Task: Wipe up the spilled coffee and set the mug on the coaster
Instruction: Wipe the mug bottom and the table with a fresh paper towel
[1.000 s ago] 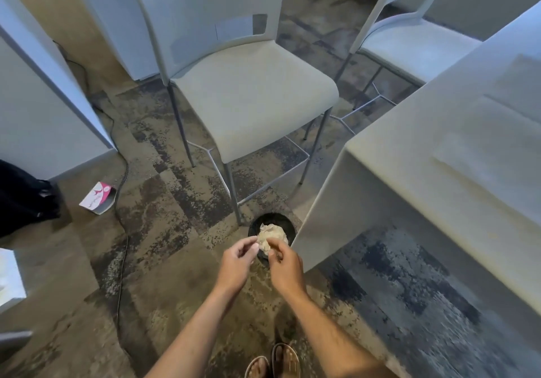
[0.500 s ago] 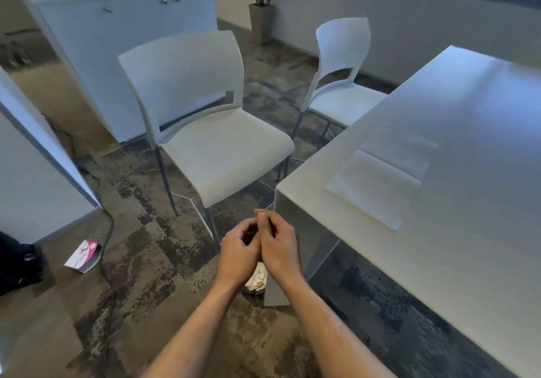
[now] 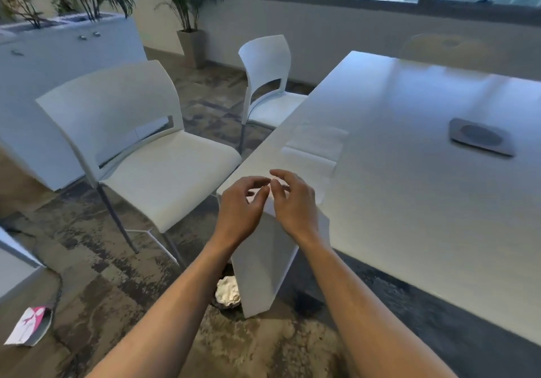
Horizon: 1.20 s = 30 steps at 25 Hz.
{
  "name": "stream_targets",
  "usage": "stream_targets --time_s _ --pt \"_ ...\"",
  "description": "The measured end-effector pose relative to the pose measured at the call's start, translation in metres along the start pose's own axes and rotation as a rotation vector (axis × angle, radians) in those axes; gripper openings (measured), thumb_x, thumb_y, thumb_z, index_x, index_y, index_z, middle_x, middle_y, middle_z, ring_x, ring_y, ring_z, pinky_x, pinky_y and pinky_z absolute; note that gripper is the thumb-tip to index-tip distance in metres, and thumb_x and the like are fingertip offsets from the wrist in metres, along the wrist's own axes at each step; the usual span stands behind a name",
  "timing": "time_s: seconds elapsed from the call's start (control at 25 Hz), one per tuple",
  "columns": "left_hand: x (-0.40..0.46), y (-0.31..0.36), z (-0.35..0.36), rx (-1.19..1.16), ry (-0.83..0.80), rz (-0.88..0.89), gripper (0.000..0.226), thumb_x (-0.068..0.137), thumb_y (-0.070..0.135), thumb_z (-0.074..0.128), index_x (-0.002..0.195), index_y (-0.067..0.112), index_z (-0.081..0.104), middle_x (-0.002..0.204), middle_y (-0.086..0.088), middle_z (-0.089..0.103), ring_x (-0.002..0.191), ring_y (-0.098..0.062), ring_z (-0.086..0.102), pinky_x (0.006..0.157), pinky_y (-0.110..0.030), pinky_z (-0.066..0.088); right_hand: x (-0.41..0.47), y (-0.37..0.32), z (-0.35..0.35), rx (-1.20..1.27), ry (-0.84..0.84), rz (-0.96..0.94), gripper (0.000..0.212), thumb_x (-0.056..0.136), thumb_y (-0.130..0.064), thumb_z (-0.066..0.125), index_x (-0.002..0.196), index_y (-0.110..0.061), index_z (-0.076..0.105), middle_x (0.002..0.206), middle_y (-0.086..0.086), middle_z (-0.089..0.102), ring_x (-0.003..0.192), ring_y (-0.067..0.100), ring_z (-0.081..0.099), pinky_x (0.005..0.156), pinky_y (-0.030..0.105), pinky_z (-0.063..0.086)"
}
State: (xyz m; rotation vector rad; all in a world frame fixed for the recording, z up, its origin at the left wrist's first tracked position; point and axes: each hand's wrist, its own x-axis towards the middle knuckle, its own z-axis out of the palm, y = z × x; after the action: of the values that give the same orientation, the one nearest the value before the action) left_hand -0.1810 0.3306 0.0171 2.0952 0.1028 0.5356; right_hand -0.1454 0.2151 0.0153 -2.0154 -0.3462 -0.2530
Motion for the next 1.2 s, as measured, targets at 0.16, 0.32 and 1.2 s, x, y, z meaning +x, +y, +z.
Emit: stream_targets --time_s 0.16,0.32,1.2 --pt "0.014 0.022 0.045 0.193 -0.16 0.138 0.034 0.09 0.023 0.064 0.123 0.015 0.064 0.133 -0.004 0.06 0.122 -0.019 0.055 0.102 -0.026 0.039 -0.008 0.035 -0.06 -0.252 0.089 0.118 0.028 0.096 -0.021 0.057 0.122 -0.023 0.065 0.129 -0.001 0.065 0.116 0.017 0.06 0.095 0.023 0.041" --pt "0.019 0.035 0.086 0.391 -0.306 0.176 0.052 0.093 0.036 0.058 0.14 0.014 0.048 0.152 -0.009 0.04 0.142 -0.025 0.033 0.115 -0.044 0.026 -0.03 0.06 -0.122 -0.336 0.16 0.202 0.029 0.094 -0.024 0.06 0.123 -0.02 0.065 0.129 0.002 0.065 0.115 0.018 0.061 0.096 0.027 0.045" --pt "-0.038 0.176 0.238 0.565 -0.444 0.52 0.028 0.099 0.023 0.047 0.118 0.027 0.067 0.117 0.001 0.07 0.098 -0.023 0.068 0.076 -0.033 0.048 -0.044 0.134 -0.302 -0.31 -0.047 0.18 0.055 0.085 -0.004 0.068 0.136 -0.02 0.053 0.136 0.004 0.058 0.121 0.022 0.056 0.101 0.029 0.044"
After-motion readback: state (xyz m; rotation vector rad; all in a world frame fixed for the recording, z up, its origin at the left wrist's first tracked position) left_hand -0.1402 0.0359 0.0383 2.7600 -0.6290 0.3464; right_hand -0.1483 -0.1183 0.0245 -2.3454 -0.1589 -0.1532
